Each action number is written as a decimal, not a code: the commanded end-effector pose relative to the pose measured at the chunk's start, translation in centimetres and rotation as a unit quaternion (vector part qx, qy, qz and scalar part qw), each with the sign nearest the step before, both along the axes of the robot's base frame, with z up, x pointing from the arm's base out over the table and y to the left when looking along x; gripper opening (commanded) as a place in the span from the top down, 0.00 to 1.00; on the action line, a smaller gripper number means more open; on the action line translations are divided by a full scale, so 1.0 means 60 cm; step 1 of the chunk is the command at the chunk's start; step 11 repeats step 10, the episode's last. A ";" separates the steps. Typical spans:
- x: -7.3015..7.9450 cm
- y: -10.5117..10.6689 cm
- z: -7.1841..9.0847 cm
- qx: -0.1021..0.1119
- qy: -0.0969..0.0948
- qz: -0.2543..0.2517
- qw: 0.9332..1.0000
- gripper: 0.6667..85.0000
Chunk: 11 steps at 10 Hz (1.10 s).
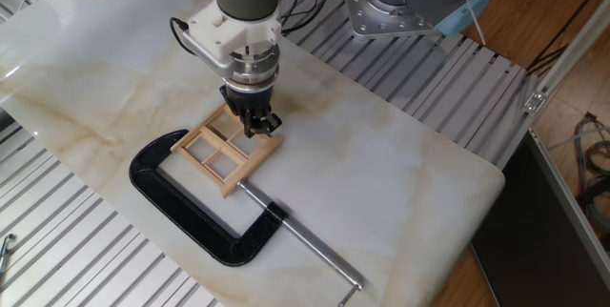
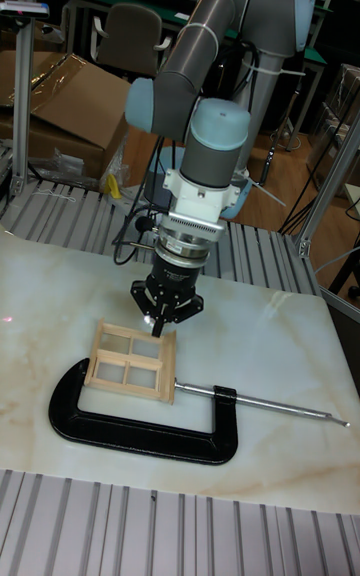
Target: Open a sliding window
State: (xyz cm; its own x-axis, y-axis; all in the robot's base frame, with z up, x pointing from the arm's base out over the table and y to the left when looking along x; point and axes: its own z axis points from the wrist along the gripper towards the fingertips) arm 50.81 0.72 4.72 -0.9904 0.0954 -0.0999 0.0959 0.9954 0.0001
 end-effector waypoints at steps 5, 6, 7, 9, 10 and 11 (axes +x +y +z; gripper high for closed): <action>-0.032 -0.032 0.078 0.013 0.012 -0.007 1.000 1.00; -0.038 -0.042 0.074 0.005 0.015 -0.006 1.000 1.00; -0.041 -0.043 0.068 0.006 0.016 -0.006 1.000 1.00; -0.042 -0.038 0.066 0.010 0.017 -0.006 1.000 1.00; -0.041 -0.036 0.066 0.012 0.017 -0.006 1.000 1.00; -0.041 -0.036 0.066 0.012 0.017 -0.006 1.000 1.00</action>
